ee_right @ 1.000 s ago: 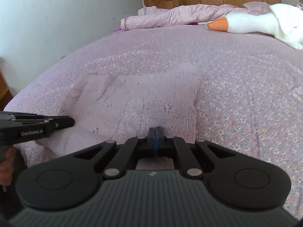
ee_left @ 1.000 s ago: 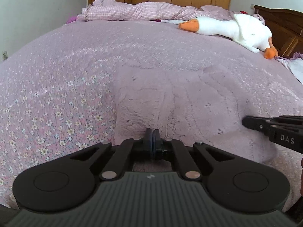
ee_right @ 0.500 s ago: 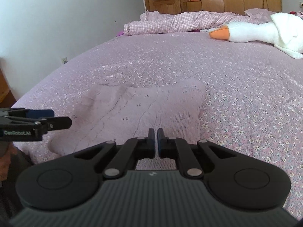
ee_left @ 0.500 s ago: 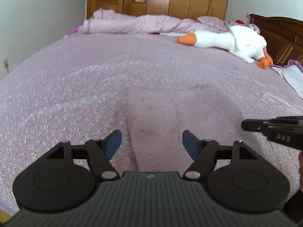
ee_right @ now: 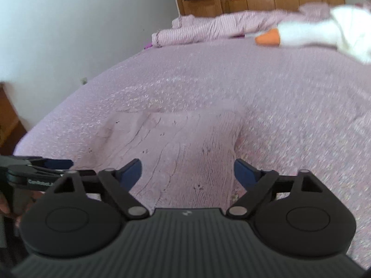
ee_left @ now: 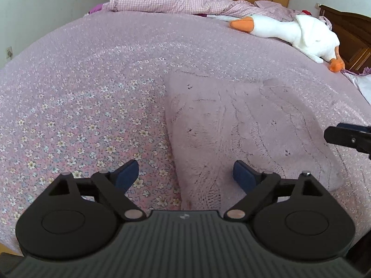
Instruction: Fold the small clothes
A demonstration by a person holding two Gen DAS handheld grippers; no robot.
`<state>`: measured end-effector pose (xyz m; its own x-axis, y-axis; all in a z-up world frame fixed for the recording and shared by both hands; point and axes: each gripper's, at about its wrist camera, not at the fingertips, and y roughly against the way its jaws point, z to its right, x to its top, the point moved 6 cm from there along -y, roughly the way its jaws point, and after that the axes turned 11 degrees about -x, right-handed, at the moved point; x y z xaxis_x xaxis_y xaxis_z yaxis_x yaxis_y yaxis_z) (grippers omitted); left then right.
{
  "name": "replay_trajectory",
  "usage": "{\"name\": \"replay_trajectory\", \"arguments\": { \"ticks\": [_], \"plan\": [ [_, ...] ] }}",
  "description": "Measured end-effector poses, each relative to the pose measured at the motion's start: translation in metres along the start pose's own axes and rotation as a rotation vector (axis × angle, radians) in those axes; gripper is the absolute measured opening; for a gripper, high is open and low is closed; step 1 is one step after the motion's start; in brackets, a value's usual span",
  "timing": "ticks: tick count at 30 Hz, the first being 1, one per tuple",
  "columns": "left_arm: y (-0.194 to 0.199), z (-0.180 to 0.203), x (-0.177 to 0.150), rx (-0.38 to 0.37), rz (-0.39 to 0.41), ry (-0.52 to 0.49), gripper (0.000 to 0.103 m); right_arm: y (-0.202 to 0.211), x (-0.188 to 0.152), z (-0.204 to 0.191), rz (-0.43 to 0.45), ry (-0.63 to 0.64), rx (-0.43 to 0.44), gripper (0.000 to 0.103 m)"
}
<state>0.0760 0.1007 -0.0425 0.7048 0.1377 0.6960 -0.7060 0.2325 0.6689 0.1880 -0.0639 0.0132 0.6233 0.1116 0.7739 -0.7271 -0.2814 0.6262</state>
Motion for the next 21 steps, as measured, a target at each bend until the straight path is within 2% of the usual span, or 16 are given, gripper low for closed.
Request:
{"name": "replay_trajectory", "arguments": {
  "ticks": [6, 10, 13, 15, 17, 19, 21],
  "plan": [
    [-0.01, -0.005, -0.002, -0.02, -0.014, 0.011, 0.102, -0.011, -0.007, 0.027, -0.065, -0.135, 0.024, 0.093],
    [-0.017, -0.012, -0.005, -0.056, -0.029, 0.059, 0.103, -0.026, -0.022, 0.044, -0.16, -0.265, 0.076, 0.093],
    [-0.022, -0.019, -0.011, -0.164, -0.067, 0.151, 0.103, -0.037, -0.037, 0.051, -0.269, -0.422, 0.184, 0.095],
    [-0.021, -0.021, -0.013, -0.23, -0.081, 0.164, 0.103, -0.038, -0.042, 0.058, -0.31, -0.535, 0.307, 0.095],
    [-0.02, -0.021, -0.017, -0.295, -0.11, 0.178, 0.103, -0.04, -0.048, 0.063, -0.38, -0.608, 0.387, 0.095],
    [-0.02, -0.021, -0.019, -0.374, -0.145, 0.222, 0.103, -0.04, -0.051, 0.065, -0.43, -0.627, 0.445, 0.095],
    [-0.024, -0.025, -0.018, -0.452, -0.167, 0.305, 0.103, -0.041, -0.051, 0.059, -0.461, -0.592, 0.475, 0.096]
  ]
}}
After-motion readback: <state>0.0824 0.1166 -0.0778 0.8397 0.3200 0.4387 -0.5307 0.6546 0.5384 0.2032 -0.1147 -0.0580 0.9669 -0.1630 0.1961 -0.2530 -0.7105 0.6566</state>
